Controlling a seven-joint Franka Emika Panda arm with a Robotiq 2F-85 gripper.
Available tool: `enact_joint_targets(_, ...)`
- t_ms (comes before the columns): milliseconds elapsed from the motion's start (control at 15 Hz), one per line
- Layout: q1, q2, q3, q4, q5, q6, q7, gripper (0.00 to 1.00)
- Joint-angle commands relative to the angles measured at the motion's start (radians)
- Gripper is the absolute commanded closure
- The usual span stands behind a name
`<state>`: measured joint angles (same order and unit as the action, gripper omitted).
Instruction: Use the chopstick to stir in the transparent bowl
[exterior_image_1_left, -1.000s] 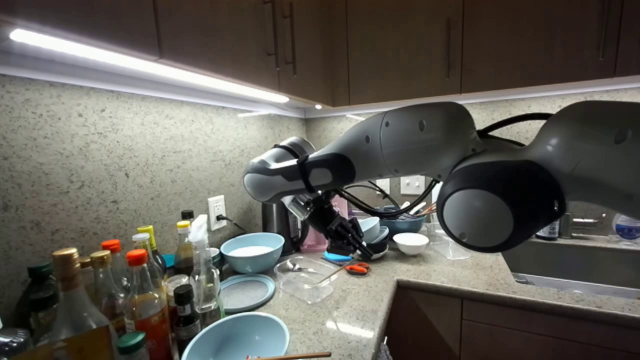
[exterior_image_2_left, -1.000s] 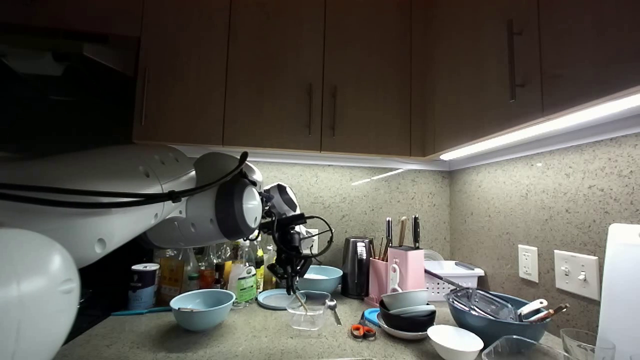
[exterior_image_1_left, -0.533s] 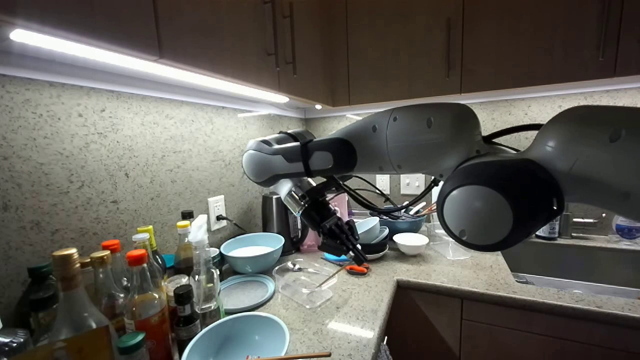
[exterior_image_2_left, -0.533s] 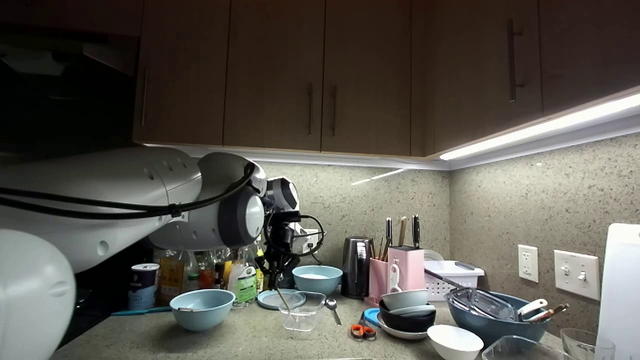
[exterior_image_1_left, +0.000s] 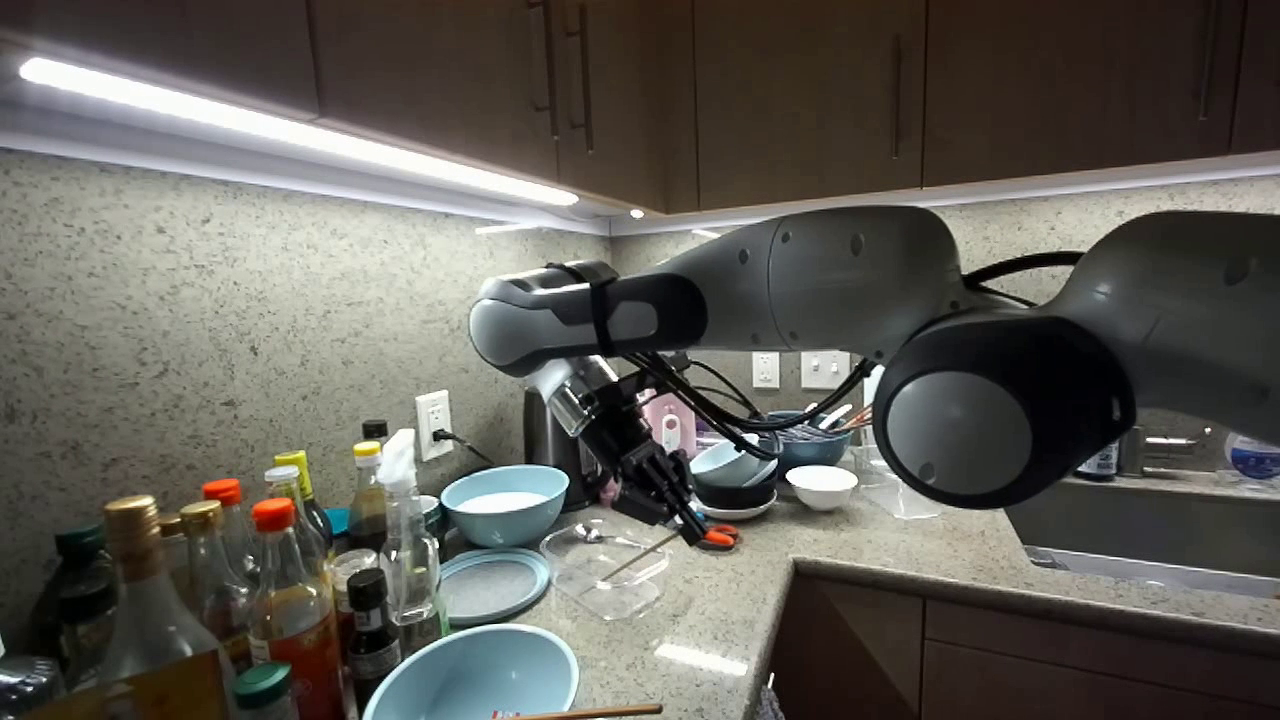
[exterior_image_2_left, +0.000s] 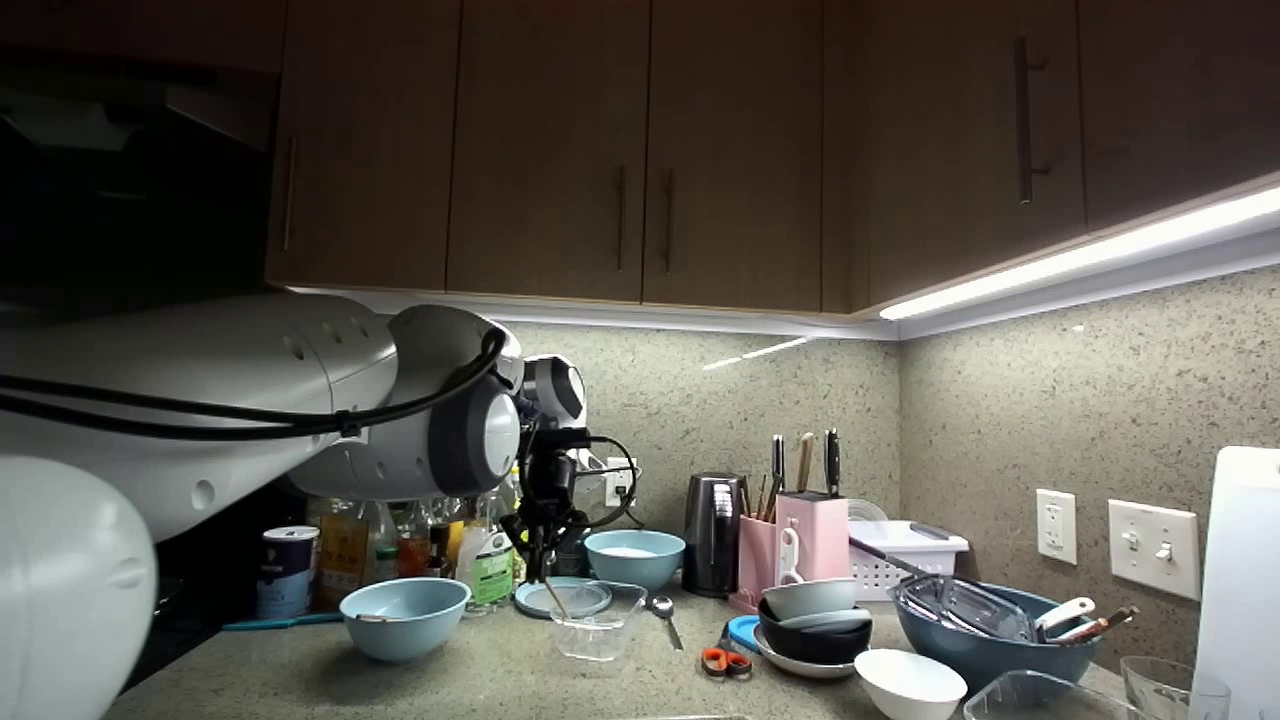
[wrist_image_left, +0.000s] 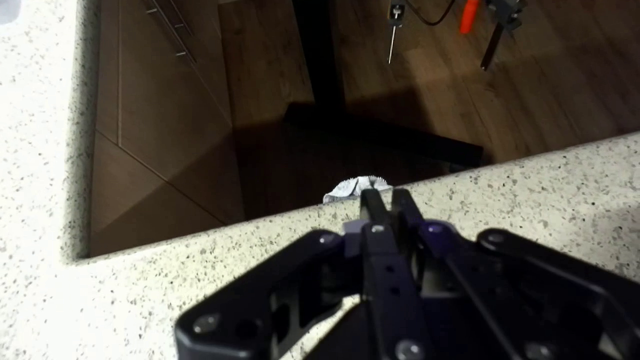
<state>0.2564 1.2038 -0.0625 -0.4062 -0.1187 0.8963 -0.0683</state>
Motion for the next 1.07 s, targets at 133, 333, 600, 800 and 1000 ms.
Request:
enact_joint_targets(133,0.035,0.005,-0.029,-0.012,-0.047,0.107,-0.015,0.98)
enact_joint_targets(333,0.056,0.015,-0.061,-0.015,-0.099,0.179,-0.016,0.98)
enact_joint_targets(600,0.072,0.026,-0.1,-0.028,-0.158,0.236,-0.002,0.98)
enact_joint_targets(800,0.069,0.03,-0.124,-0.034,-0.177,0.233,0.01,0.98)
enact_joint_targets(1000,0.062,0.025,-0.151,-0.036,-0.184,0.191,0.024,0.98)
